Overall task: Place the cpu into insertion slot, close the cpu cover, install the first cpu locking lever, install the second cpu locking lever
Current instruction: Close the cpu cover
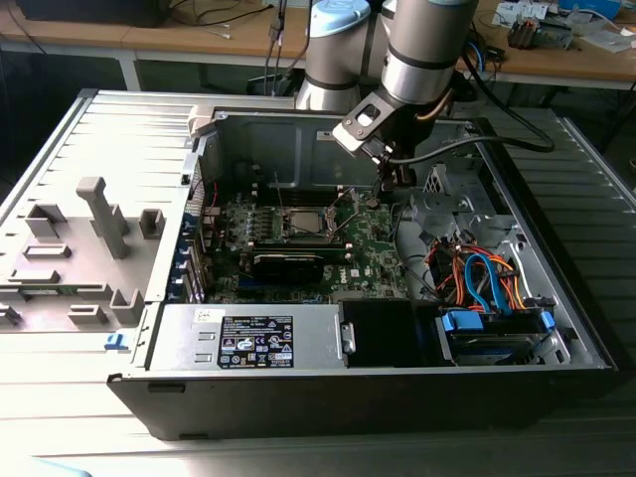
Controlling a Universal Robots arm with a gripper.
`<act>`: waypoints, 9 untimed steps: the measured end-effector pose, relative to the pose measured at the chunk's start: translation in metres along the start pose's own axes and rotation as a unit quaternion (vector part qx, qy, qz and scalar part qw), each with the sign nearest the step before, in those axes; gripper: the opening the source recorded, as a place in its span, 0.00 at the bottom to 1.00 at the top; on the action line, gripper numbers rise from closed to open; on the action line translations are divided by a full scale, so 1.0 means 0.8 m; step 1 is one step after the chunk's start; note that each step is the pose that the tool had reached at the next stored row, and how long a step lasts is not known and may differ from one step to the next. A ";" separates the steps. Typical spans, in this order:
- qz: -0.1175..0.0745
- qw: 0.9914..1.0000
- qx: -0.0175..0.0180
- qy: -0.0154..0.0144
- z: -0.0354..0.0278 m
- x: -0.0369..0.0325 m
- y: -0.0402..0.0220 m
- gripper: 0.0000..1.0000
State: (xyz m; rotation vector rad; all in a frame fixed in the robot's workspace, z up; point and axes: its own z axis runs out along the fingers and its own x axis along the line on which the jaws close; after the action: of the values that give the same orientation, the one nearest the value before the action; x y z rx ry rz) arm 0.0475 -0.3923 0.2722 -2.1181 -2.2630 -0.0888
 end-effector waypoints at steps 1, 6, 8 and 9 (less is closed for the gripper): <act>0.000 1.000 0.000 0.000 0.0002 0.0000 -0.0001 0.11; 0.000 1.000 0.000 0.000 0.0014 -0.0001 -0.0006 0.11; 0.000 1.000 0.000 0.000 0.0018 -0.0001 -0.0010 0.11; 0.000 1.000 0.000 0.000 0.0020 -0.0001 -0.0012 0.11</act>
State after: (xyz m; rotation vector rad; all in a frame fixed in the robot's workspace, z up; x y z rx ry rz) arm 0.0466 -0.3923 0.2706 -2.1182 -2.2630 -0.0887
